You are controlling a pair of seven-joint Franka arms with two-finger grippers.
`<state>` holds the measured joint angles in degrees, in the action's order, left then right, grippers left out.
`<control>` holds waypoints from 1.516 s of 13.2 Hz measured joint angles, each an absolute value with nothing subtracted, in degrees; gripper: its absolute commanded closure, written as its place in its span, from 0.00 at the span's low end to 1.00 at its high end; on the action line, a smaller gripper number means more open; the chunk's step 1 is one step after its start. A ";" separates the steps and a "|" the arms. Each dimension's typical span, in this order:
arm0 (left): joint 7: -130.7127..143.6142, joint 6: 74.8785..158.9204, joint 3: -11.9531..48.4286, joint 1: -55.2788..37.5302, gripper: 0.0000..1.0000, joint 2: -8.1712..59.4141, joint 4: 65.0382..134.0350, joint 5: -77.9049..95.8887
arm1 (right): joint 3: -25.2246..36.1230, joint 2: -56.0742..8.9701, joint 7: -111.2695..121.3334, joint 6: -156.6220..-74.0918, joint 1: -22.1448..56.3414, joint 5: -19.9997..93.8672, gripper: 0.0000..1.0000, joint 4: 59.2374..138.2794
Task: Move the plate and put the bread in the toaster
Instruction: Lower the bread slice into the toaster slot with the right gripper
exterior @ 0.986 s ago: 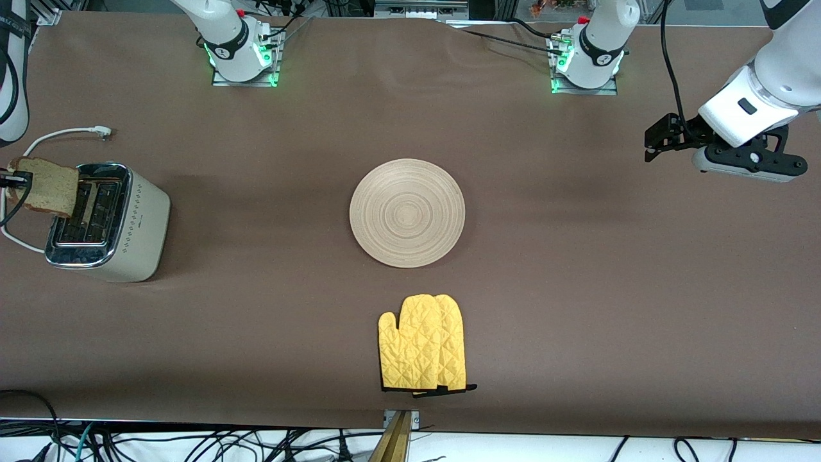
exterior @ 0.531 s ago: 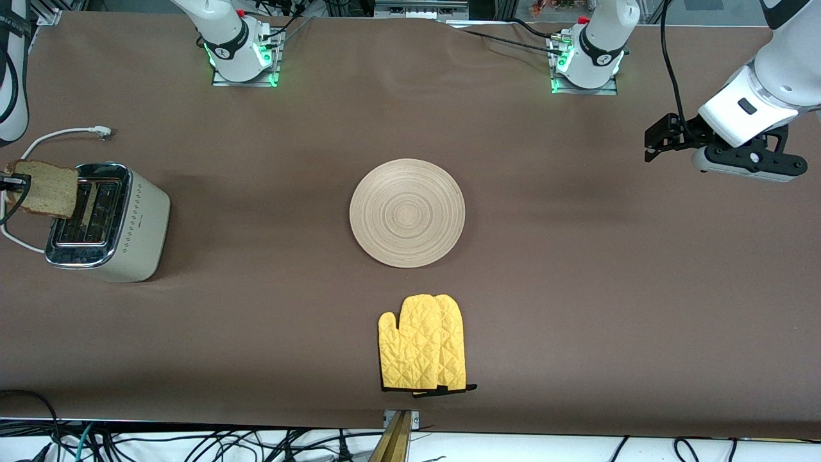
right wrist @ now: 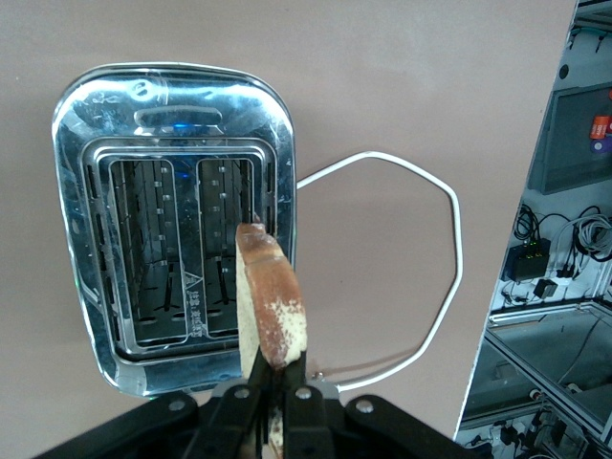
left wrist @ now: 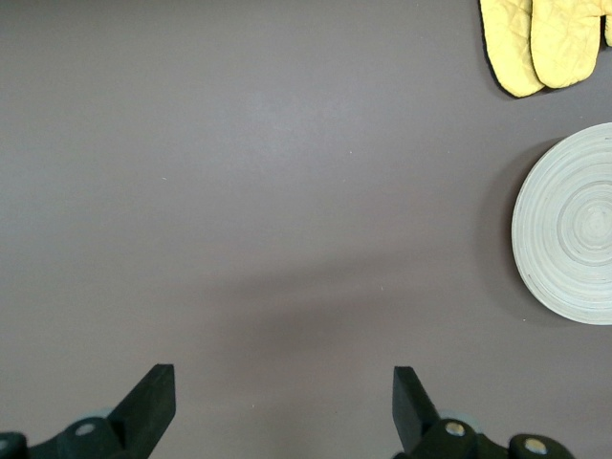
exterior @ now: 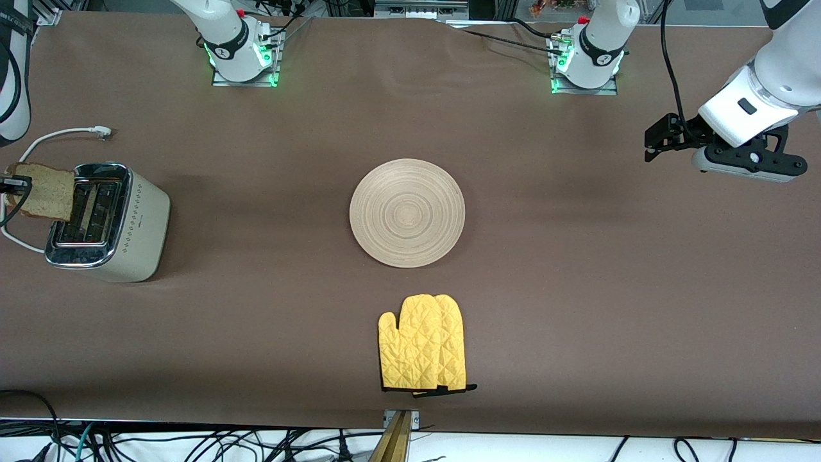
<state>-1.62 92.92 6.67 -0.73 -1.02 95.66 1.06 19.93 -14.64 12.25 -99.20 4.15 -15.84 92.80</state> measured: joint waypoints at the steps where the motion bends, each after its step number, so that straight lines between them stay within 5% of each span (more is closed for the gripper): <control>1: -1.61 92.92 6.67 -0.73 0.00 -1.02 95.66 1.06 | 19.92 -14.64 12.25 -99.21 4.16 -15.83 1.00 92.80; 20: -1.61 92.92 6.68 -0.73 0.00 -1.02 95.66 1.06 | 19.64 -16.67 12.22 -102.21 2.00 -13.61 1.00 92.74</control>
